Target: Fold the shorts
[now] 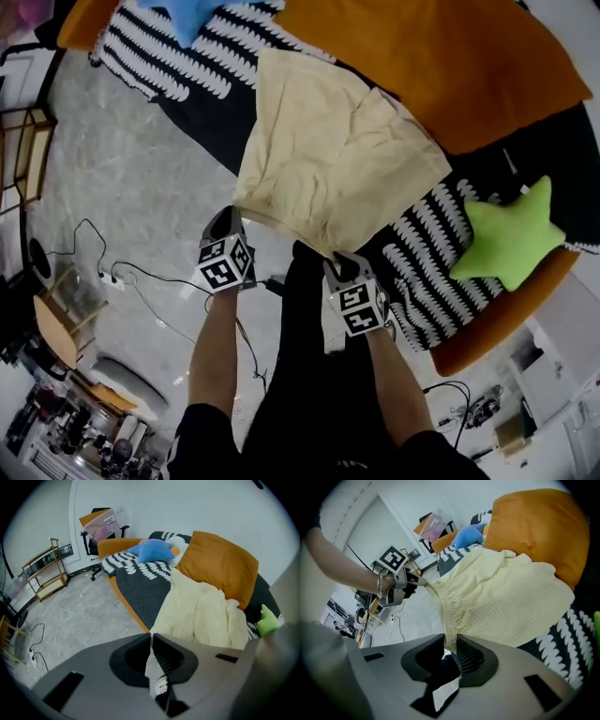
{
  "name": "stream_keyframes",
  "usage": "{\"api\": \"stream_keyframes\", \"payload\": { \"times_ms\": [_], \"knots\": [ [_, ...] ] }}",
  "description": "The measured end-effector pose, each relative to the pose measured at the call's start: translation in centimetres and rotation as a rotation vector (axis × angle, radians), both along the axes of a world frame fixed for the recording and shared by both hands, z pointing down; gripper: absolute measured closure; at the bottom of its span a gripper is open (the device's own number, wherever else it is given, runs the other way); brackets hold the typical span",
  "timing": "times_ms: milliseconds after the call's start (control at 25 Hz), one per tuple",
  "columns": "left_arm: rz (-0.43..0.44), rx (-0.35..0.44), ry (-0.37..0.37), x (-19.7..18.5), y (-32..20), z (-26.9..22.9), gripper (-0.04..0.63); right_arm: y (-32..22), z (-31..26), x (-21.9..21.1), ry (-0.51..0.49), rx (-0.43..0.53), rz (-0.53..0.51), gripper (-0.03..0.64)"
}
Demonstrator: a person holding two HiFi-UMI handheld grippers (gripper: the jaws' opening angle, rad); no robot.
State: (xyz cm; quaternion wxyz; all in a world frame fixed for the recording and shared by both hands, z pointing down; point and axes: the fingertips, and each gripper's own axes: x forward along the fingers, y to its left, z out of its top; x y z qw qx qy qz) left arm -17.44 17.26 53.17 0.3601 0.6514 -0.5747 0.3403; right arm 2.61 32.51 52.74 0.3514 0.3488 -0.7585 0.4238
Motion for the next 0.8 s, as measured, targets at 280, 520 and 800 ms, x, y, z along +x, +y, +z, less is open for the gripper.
{"api": "stream_keyframes", "payload": {
  "times_ms": [280,520,800],
  "knots": [
    [-0.187,-0.169,-0.003,-0.1,5.0,3.0,0.327,2.8,0.6,-1.4,-0.026,-0.084,0.028,0.357],
    [-0.320,-0.229,0.207,5.4,9.8,2.2,0.305,0.0,-3.4,2.9,0.003,0.010,0.132,0.296],
    [-0.427,-0.258,0.324,13.0,13.4,0.2,0.305,-9.0,-3.4,14.5,0.250,0.199,0.131,0.378]
  ]
}}
